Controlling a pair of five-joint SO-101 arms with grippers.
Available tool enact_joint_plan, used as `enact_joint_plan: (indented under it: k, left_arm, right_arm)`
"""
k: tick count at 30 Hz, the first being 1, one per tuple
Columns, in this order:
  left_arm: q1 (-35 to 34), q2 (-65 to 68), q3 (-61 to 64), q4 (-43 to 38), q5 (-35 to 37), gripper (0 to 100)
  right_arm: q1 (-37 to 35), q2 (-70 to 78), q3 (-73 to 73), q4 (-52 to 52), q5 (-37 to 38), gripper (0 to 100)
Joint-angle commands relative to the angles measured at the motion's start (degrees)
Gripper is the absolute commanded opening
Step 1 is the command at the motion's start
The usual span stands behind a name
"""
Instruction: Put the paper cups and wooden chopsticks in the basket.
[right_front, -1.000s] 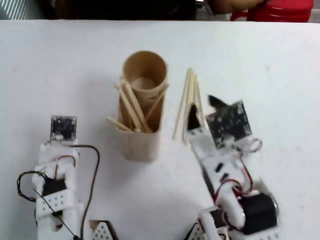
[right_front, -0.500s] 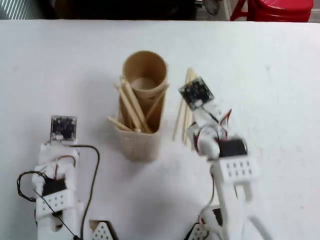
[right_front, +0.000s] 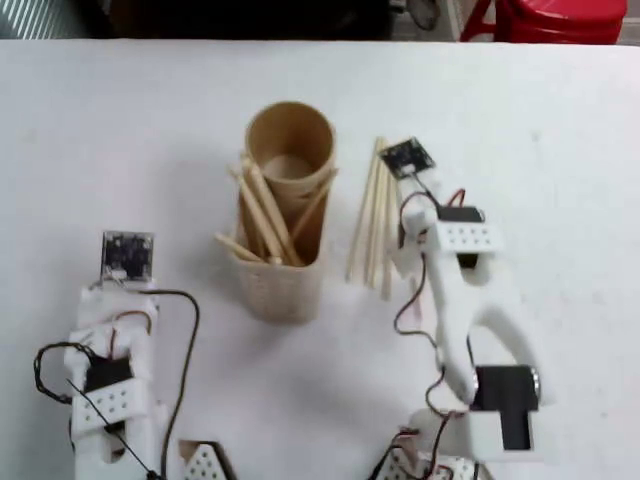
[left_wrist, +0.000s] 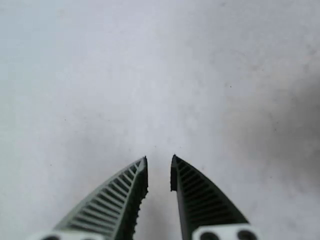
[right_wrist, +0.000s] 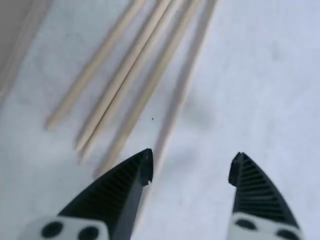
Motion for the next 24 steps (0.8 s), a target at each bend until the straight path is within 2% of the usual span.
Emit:
enact_joint_plan:
  k: [1, 9, 11, 17, 22, 24]
  left_arm:
    - [-0.48, -0.92, -0.09, 0.09, -0.7, 10]
    - [-0.48, -0.92, -0.09, 0.09, -0.7, 10]
    - [-0.48, -0.92, -0.09, 0.09, -0.7, 10]
    - [-0.48, -0.92, -0.09, 0.09, -0.7, 10]
    - [-0.48, -0.92, -0.09, 0.09, -0.7, 10]
    - [-0.48, -0.92, -0.09, 0.09, -0.7, 10]
  right_arm:
    - [-1.36, 2.15, -3.08, -0.92, 0.44, 24.7]
    - [-1.63, 9.27, -4.22, -4.09, 0.09, 24.5]
    - [-2.07, 10.59, -4.31, -4.09, 0.26, 21.1]
    - [-1.01, 12.0, -4.4, -4.09, 0.26, 2.6]
    - [3.82, 9.36, -6.07, -1.8, -0.09, 1.6]
    - [6.55, 5.32, -6.59, 0.22, -3.78, 1.7]
